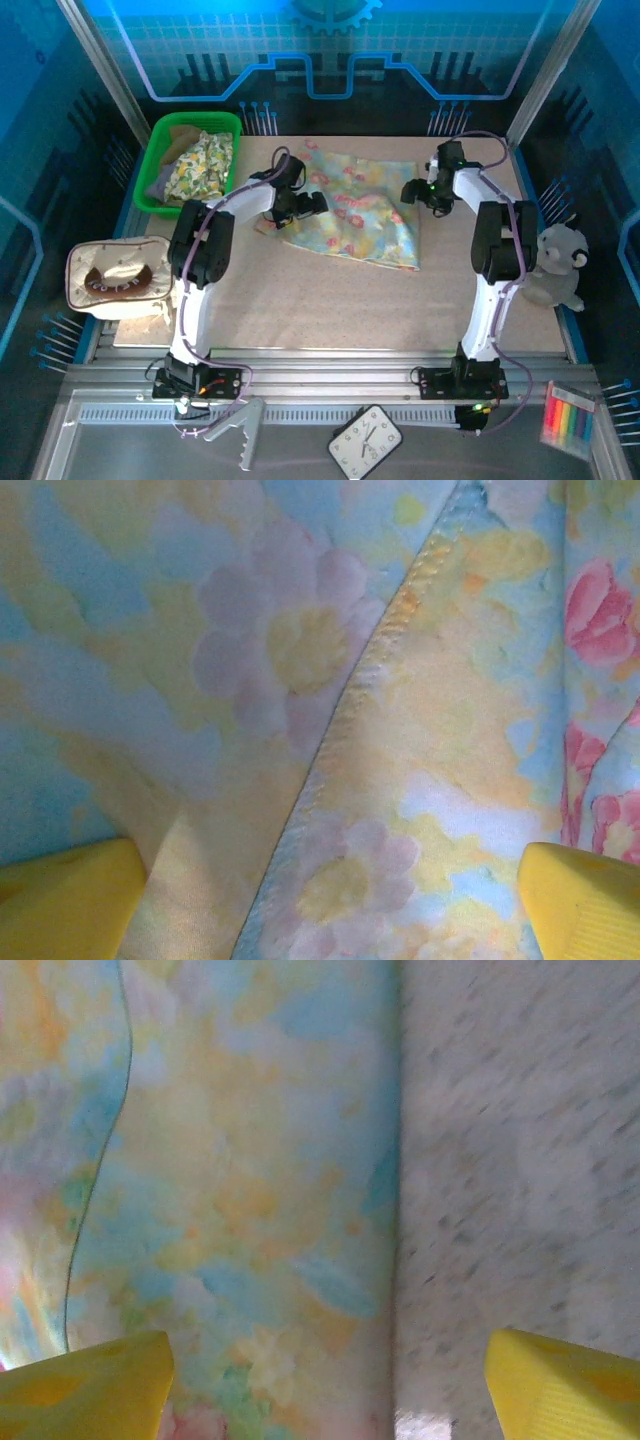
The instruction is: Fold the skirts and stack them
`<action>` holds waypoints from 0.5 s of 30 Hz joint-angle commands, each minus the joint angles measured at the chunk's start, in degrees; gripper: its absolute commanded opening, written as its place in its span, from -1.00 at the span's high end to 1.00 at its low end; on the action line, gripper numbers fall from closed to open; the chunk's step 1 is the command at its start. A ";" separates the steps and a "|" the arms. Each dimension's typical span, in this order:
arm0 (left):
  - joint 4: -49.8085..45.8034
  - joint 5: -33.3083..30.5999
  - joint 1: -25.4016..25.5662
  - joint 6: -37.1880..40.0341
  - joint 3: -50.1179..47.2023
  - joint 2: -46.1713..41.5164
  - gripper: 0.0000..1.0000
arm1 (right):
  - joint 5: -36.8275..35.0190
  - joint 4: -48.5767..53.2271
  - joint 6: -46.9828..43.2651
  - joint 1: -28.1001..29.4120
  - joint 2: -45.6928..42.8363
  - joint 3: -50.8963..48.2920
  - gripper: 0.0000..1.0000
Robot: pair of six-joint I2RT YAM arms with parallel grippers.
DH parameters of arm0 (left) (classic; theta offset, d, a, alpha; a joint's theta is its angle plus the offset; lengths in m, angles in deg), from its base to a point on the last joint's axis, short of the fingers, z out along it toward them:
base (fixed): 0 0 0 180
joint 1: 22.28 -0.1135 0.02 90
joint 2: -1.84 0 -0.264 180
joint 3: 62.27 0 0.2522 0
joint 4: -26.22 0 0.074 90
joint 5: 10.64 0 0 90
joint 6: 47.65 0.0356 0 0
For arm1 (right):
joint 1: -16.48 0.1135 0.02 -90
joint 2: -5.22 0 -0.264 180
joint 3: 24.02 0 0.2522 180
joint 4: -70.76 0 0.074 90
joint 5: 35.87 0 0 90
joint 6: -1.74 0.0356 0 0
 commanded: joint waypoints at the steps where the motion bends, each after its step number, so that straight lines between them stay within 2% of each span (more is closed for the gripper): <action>1: -0.14 4.63 1.14 -5.51 -9.07 -2.19 -0.98 | 2.34 2.50 -0.62 2.45 -4.52 -3.98 -0.71; 3: 1.96 7.96 3.32 -9.12 -13.36 -5.25 -0.98 | 2.68 1.43 0.59 2.63 -7.20 -7.15 -0.78; 5: 4.46 11.88 6.51 -11.83 -16.26 -8.63 -0.98 | 3.14 1.18 1.46 2.59 -9.68 -8.83 -0.99; 6: 4.92 12.35 8.38 -12.20 -16.97 -10.75 -0.98 | 3.70 1.12 1.80 2.72 -10.70 -9.25 -1.00; 9: 0.81 6.42 9.98 -11.57 -18.11 -17.88 -0.98 | 4.49 1.36 2.99 3.63 -12.90 -8.94 -1.00; 13: -4.44 -3.34 5.77 -13.01 -25.41 -26.32 -0.98 | 3.48 1.10 4.61 6.58 -14.78 -7.61 -1.00; 15: -6.92 -5.79 3.12 -12.39 -29.26 -29.21 -0.98 | 3.05 1.22 5.30 8.37 -14.58 -6.21 -1.00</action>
